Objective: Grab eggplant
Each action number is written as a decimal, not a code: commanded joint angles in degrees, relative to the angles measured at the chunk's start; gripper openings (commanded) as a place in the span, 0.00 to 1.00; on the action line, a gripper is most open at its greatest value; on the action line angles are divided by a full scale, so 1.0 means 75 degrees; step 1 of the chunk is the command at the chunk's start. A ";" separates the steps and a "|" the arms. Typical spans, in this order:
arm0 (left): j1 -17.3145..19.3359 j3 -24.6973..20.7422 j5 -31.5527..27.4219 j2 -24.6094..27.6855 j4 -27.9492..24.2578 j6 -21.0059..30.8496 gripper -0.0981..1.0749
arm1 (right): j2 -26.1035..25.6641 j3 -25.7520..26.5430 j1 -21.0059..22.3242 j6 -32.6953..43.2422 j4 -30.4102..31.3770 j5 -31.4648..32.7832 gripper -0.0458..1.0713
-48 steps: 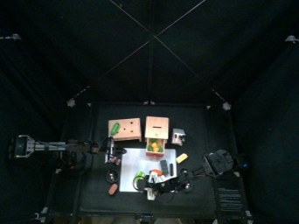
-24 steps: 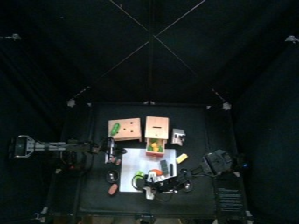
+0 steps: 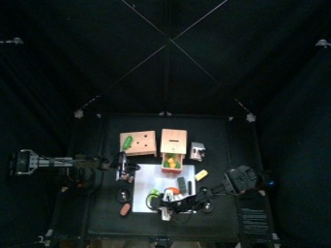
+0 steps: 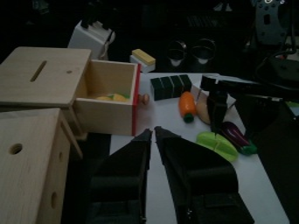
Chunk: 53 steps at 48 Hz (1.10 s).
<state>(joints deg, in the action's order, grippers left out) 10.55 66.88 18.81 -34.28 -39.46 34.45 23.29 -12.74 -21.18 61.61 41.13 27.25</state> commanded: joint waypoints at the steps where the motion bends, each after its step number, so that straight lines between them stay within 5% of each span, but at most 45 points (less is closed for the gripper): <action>1: -0.0012 -0.0105 0.0023 -0.0012 0.0047 0.0000 0.58 | -0.0176 0.0105 0.0035 -0.0012 0.0012 -0.0012 0.89; 27: -0.0012 -0.0094 0.0023 -0.0012 0.0117 0.0000 0.58 | -0.0176 0.0094 0.0035 -0.0012 0.0012 0.0012 0.88; 42: 0.0000 -0.0070 0.0023 -0.0012 0.0129 0.0000 0.58 | -0.0188 0.0094 0.0035 0.0000 0.0000 0.0141 0.64; 53: 0.0000 -0.0059 0.0012 -0.0012 0.0117 0.0000 0.58 | -0.0340 0.0164 0.0000 0.0000 -0.0035 0.0387 0.62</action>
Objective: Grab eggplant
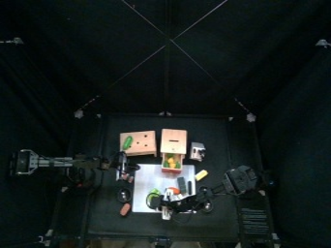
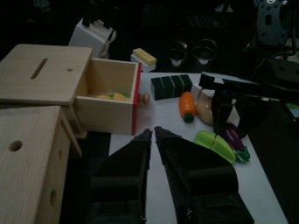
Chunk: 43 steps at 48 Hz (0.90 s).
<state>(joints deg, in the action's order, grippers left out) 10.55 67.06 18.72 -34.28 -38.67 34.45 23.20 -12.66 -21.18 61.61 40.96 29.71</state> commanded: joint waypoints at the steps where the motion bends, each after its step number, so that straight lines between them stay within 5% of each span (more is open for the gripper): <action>1: 0.0000 -0.0082 0.0035 -0.0012 0.0023 0.0000 0.58 | -0.0352 0.0176 -0.0023 0.0000 -0.0012 0.0082 0.62; 43: 0.0000 -0.0035 0.0035 -0.0012 0.0023 0.0012 0.58 | -0.0785 0.0797 -0.0035 -0.0012 0.0141 0.0598 0.62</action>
<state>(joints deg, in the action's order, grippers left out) 10.55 67.50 18.72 -34.28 -38.67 34.45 20.92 -8.00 -21.80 61.61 41.84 33.84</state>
